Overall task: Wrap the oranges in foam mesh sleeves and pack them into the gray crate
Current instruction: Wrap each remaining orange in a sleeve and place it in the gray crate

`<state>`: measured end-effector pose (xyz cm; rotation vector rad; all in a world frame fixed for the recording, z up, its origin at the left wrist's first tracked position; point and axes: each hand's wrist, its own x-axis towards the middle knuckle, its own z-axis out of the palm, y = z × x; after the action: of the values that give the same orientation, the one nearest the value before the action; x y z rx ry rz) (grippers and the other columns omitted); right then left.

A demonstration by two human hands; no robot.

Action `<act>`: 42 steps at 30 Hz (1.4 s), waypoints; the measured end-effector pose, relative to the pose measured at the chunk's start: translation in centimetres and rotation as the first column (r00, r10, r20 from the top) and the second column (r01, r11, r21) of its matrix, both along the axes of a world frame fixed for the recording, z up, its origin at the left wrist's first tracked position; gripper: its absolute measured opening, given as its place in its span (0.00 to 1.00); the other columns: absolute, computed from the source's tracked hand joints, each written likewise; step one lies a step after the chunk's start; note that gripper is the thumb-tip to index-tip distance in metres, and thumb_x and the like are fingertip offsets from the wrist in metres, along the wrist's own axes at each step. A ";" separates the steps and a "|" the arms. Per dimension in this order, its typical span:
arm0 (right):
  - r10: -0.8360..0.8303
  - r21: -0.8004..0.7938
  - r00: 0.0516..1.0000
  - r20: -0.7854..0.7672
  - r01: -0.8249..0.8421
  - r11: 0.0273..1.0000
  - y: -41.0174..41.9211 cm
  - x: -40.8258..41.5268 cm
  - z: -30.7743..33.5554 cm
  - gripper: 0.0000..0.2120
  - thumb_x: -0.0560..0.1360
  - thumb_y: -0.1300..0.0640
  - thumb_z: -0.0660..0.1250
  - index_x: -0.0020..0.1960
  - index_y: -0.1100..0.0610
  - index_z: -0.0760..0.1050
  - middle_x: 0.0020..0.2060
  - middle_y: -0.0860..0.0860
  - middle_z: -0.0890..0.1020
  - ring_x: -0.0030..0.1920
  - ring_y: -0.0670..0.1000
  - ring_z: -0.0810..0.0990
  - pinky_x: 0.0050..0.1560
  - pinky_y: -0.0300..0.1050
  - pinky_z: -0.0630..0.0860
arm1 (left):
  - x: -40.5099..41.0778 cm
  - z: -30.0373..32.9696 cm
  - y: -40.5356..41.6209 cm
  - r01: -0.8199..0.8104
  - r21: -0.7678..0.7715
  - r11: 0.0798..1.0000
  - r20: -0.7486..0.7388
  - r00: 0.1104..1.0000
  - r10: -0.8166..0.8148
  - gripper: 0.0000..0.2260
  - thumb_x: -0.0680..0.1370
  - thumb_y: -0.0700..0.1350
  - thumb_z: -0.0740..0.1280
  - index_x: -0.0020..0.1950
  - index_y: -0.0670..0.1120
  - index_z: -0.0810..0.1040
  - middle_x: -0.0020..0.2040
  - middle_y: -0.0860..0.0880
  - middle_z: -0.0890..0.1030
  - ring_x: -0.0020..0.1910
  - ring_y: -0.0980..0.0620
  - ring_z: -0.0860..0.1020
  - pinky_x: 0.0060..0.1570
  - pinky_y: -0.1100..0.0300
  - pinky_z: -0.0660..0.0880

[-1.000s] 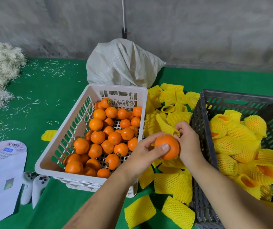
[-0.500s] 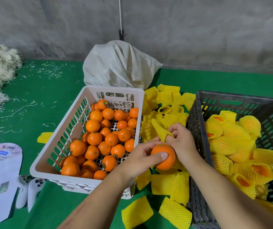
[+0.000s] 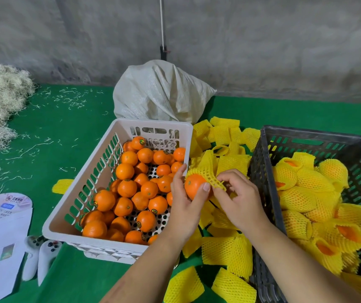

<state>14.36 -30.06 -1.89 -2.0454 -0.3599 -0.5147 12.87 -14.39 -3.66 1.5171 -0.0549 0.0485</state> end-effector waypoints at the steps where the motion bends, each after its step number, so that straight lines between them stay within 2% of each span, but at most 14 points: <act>1: 0.009 -0.030 0.999 0.041 -0.008 1.000 0.1 0.0 -0.2 0.07 0.76 0.51 0.69 0.51 0.52 0.81 0.49 0.40 0.79 0.50 0.43 0.79 0.47 0.33 0.74 | 0.0 0.0 0.0 -0.013 0.016 1.000 -0.006 1.000 0.013 0.37 0.71 0.75 0.70 0.77 0.65 0.63 0.74 0.52 0.68 0.71 0.53 0.74 0.71 0.49 0.75; 3: 0.018 -0.047 0.998 0.065 -0.015 0.999 0.3 0.1 -0.6 0.10 0.78 0.52 0.68 0.55 0.56 0.81 0.52 0.43 0.79 0.54 0.41 0.79 0.50 0.34 0.75 | 0.1 -0.1 0.6 -0.002 -0.031 1.000 -0.060 0.998 0.000 0.35 0.71 0.75 0.70 0.74 0.67 0.65 0.74 0.50 0.67 0.73 0.51 0.72 0.73 0.45 0.73; 6: -0.024 0.011 1.000 0.012 0.024 1.000 0.5 0.6 -0.8 0.10 0.78 0.54 0.68 0.56 0.58 0.81 0.51 0.45 0.80 0.54 0.42 0.79 0.52 0.44 0.78 | 0.2 -0.2 1.7 0.198 -0.101 0.975 -0.101 0.973 -0.208 0.31 0.77 0.59 0.73 0.74 0.74 0.61 0.74 0.55 0.70 0.72 0.53 0.74 0.69 0.51 0.75; 8: -0.065 0.040 0.998 0.003 0.065 0.997 0.3 0.9 -0.7 0.09 0.79 0.52 0.67 0.54 0.57 0.80 0.49 0.44 0.79 0.51 0.43 0.78 0.49 0.48 0.78 | 0.0 -0.6 1.3 0.238 -0.017 0.971 -0.006 0.971 -0.238 0.33 0.79 0.49 0.74 0.78 0.65 0.60 0.68 0.53 0.76 0.65 0.52 0.80 0.61 0.56 0.79; 11: -0.088 0.005 0.993 0.080 0.088 0.996 -0.3 0.7 -0.3 0.12 0.81 0.49 0.64 0.51 0.57 0.79 0.47 0.45 0.77 0.49 0.46 0.78 0.47 0.49 0.77 | -0.3 -0.8 -0.1 0.094 0.101 0.990 0.093 0.990 -0.104 0.31 0.75 0.55 0.80 0.73 0.60 0.67 0.64 0.54 0.80 0.59 0.51 0.83 0.52 0.58 0.81; 14: -0.034 -0.130 0.963 0.267 0.071 0.989 -0.5 0.1 0.0 0.10 0.82 0.52 0.64 0.50 0.59 0.78 0.46 0.49 0.77 0.46 0.51 0.77 0.46 0.48 0.77 | -0.1 -0.6 -0.7 -0.063 0.052 0.997 0.090 0.994 0.058 0.30 0.70 0.61 0.82 0.64 0.61 0.69 0.54 0.52 0.83 0.48 0.55 0.85 0.44 0.61 0.81; 16: 0.045 -0.228 0.936 0.348 0.038 0.973 -0.1 -0.3 0.0 0.11 0.83 0.51 0.65 0.51 0.58 0.78 0.46 0.50 0.78 0.47 0.53 0.78 0.48 0.45 0.76 | 0.3 -0.5 -0.5 -0.163 -0.021 0.986 0.050 0.985 0.164 0.29 0.70 0.56 0.79 0.61 0.57 0.65 0.48 0.48 0.80 0.40 0.60 0.81 0.38 0.64 0.77; 23: 0.091 -0.262 0.995 -0.041 -0.099 0.960 0.9 -0.4 -0.9 0.18 0.77 0.48 0.61 0.66 0.44 0.65 0.48 0.34 0.68 0.47 0.39 0.73 0.39 0.37 0.73 | 0.4 -0.7 1.1 -0.031 -0.181 0.983 -0.024 0.999 0.027 0.27 0.73 0.53 0.71 0.69 0.58 0.65 0.42 0.54 0.79 0.38 0.53 0.76 0.35 0.56 0.74; 26: 0.087 -0.166 0.995 -0.056 -0.095 0.982 0.7 0.0 -1.1 0.17 0.78 0.54 0.65 0.65 0.45 0.67 0.48 0.32 0.71 0.44 0.39 0.73 0.39 0.32 0.70 | 0.0 -0.7 1.8 0.121 -0.207 0.971 -0.016 0.992 -0.127 0.31 0.78 0.52 0.75 0.75 0.64 0.63 0.53 0.54 0.82 0.49 0.54 0.81 0.46 0.58 0.79; 29: -0.006 -0.093 1.000 -0.028 0.003 0.996 0.6 0.3 -1.0 0.16 0.77 0.60 0.65 0.62 0.47 0.70 0.52 0.40 0.74 0.48 0.37 0.72 0.45 0.23 0.68 | 0.0 -0.7 1.4 0.124 -0.167 0.978 0.048 0.992 -0.118 0.31 0.79 0.50 0.77 0.76 0.59 0.66 0.63 0.50 0.82 0.61 0.49 0.83 0.56 0.56 0.81; 32: -0.059 -0.060 0.998 0.024 0.061 0.996 0.6 0.3 -0.4 0.10 0.77 0.57 0.64 0.58 0.50 0.73 0.47 0.43 0.75 0.44 0.38 0.73 0.44 0.25 0.70 | 0.3 -0.5 0.7 0.013 -0.139 0.990 0.028 1.000 -0.009 0.25 0.79 0.51 0.77 0.72 0.59 0.71 0.53 0.44 0.83 0.45 0.46 0.80 0.42 0.50 0.78; 36: 0.038 -0.179 0.973 0.226 0.004 0.984 1.1 -0.4 -0.3 0.08 0.75 0.58 0.65 0.52 0.59 0.78 0.45 0.48 0.78 0.42 0.44 0.75 0.39 0.39 0.75 | 1.3 -1.3 0.8 -0.177 -0.180 0.968 -0.071 0.983 0.167 0.20 0.75 0.49 0.70 0.66 0.56 0.75 0.43 0.50 0.81 0.35 0.52 0.77 0.30 0.58 0.75; 39: 0.070 -0.255 0.997 0.026 -0.061 0.965 1.4 -1.0 -0.5 0.17 0.75 0.48 0.66 0.62 0.48 0.69 0.49 0.37 0.69 0.45 0.36 0.72 0.39 0.30 0.69 | 1.2 -1.7 0.9 -0.134 -0.133 0.982 -0.035 0.991 0.131 0.18 0.75 0.49 0.68 0.64 0.59 0.74 0.45 0.57 0.81 0.39 0.57 0.79 0.34 0.60 0.77; 42: 0.076 -0.207 0.981 -0.176 -0.112 0.972 1.3 -0.7 -0.7 0.23 0.74 0.41 0.62 0.65 0.37 0.57 0.51 0.35 0.67 0.46 0.39 0.75 0.37 0.34 0.69 | 0.8 -1.5 1.1 -0.038 -0.127 0.991 -0.024 0.999 0.036 0.23 0.75 0.46 0.70 0.66 0.65 0.70 0.49 0.51 0.81 0.39 0.51 0.80 0.34 0.57 0.77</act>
<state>13.63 -28.80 -2.63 -2.2504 -0.4251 -0.2514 13.66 -13.28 -5.12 1.3903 -0.0063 0.0641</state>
